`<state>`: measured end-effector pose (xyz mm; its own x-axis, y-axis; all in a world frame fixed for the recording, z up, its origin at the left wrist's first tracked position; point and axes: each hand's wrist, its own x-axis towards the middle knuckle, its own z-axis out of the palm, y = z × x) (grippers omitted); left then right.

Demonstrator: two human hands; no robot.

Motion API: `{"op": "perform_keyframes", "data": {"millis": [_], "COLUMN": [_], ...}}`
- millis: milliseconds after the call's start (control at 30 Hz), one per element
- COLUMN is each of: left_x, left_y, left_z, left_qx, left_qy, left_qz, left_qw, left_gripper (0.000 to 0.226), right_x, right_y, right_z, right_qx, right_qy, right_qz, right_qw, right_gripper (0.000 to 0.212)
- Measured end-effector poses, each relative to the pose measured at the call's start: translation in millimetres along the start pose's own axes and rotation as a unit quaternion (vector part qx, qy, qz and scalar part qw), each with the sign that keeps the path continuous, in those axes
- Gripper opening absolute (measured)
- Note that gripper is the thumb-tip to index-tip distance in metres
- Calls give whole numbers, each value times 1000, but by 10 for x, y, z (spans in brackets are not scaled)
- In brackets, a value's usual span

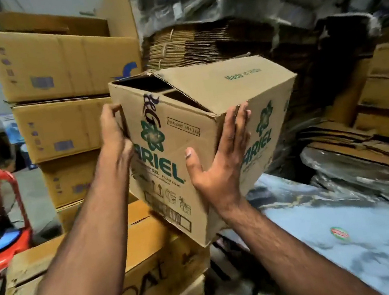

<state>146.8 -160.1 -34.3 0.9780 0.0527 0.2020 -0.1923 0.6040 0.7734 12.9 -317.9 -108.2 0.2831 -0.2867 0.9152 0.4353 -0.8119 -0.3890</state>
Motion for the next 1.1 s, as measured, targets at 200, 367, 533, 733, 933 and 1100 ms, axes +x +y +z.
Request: {"op": "perform_keyframes", "data": {"millis": [200, 367, 533, 733, 933, 1100], "left_x": [-288, -693, -1265, -1807, -1963, -2083], "left_y": [-941, -1830, -2594, -3368, -3763, -4018], "left_z": [1010, 1727, 2274, 2643, 2800, 2705], "left_qx": [-38, -29, -40, -57, -1, 72], "left_qy": [-50, -85, -104, -96, -101, -136], "left_qz": [-78, -134, -234, -301, -293, -282], "left_qw": [995, 987, 966, 947, 951, 947], "left_gripper": [36, 18, 22, 38, 8, 19], "right_x": [77, 10, -2, -43, -343, -564], "right_y": [1172, 1924, 2567, 3264, 3660, 3846], "right_z": [-919, -1899, -2855, -3769, -4232, -4319], "right_qx": [-56, -101, -150, -222, -195, -180], "right_qy": [3, 13, -20, -102, -136, -136], "right_qz": [84, 167, 192, 219, 263, 314], "right_qw": [995, 981, 970, 945, 935, 922], "right_gripper": [107, 106, 104, 104, 108, 107]}}
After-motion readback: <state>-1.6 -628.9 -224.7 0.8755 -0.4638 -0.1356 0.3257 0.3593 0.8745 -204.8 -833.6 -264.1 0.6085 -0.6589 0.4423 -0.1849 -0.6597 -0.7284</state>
